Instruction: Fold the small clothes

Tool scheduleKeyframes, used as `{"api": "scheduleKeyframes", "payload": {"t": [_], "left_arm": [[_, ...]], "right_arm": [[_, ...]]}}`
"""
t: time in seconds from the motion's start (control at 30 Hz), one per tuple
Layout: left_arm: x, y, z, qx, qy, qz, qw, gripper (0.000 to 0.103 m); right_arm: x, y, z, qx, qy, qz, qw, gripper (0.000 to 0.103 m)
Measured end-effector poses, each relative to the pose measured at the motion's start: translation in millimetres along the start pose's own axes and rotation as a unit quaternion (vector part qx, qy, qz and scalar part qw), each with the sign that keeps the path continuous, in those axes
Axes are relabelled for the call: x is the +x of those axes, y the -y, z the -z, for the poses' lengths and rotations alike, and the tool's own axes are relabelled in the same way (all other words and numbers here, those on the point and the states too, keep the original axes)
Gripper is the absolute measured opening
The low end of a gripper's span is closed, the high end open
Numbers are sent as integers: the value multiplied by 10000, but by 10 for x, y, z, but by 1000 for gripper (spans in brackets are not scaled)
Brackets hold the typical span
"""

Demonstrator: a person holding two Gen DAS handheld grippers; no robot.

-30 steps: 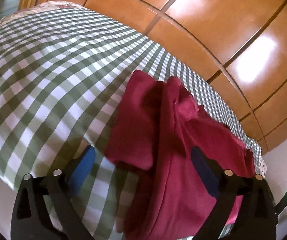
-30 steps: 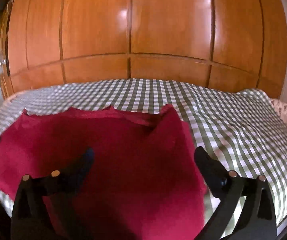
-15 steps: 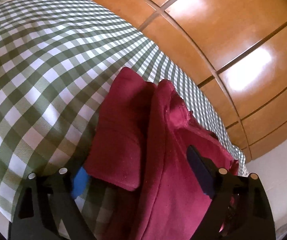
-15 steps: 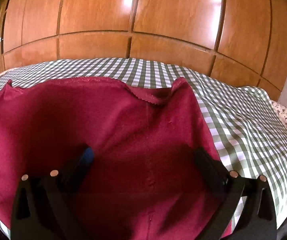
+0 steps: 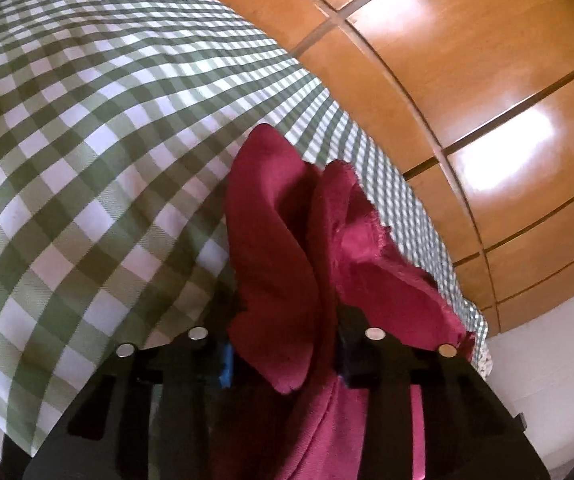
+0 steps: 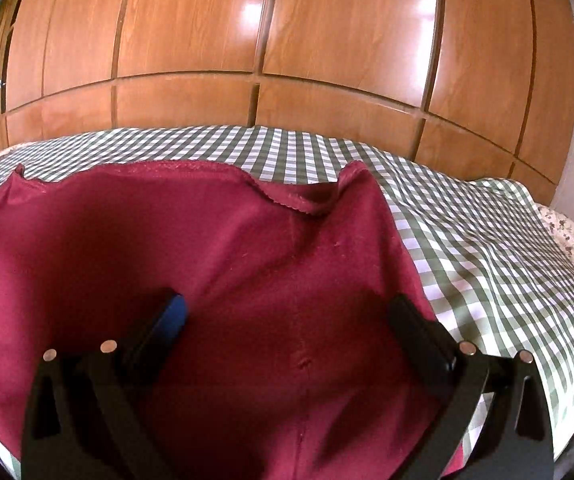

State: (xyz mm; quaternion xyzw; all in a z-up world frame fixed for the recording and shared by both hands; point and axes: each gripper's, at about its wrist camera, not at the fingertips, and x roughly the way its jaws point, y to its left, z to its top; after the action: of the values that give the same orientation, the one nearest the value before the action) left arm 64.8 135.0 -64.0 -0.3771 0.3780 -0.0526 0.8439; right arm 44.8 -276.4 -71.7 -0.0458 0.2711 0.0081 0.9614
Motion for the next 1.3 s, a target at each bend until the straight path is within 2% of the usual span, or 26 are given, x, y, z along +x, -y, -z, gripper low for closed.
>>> {"api": "scheduleKeyframes", "payload": {"t": [0.1,0.27,0.53,0.67,0.87,1.0,1.17,1.3], "left_arm": [[-77,134,-9,182,135,-1,9997,32],[-233,448,-23,540,374,209,9976,30],[-466,941,53,1148,689,510,9897,26],[-484,1193,87,1390,650,679,9858,23],[-393,1533,252,1818,449,718,9797,21],[-347,1761,351,2078,340,820,9741,21],[-256,1931,468,2272,210,873,9697,20],[-165,2059,563,2401,49,948,9661,19]], "right_arm": [[1,2,-3,0,1,0,10000,101],[2,4,0,9,1,-9,10000,101],[-6,0,1,48,15,-32,10000,101],[-17,-3,9,71,46,-45,10000,101],[-43,31,3,168,-41,-138,9998,101],[-190,137,-31,271,-15,-184,9995,101],[-329,399,-59,493,9,287,9984,101],[-314,737,31,967,-300,579,9932,101]]}}
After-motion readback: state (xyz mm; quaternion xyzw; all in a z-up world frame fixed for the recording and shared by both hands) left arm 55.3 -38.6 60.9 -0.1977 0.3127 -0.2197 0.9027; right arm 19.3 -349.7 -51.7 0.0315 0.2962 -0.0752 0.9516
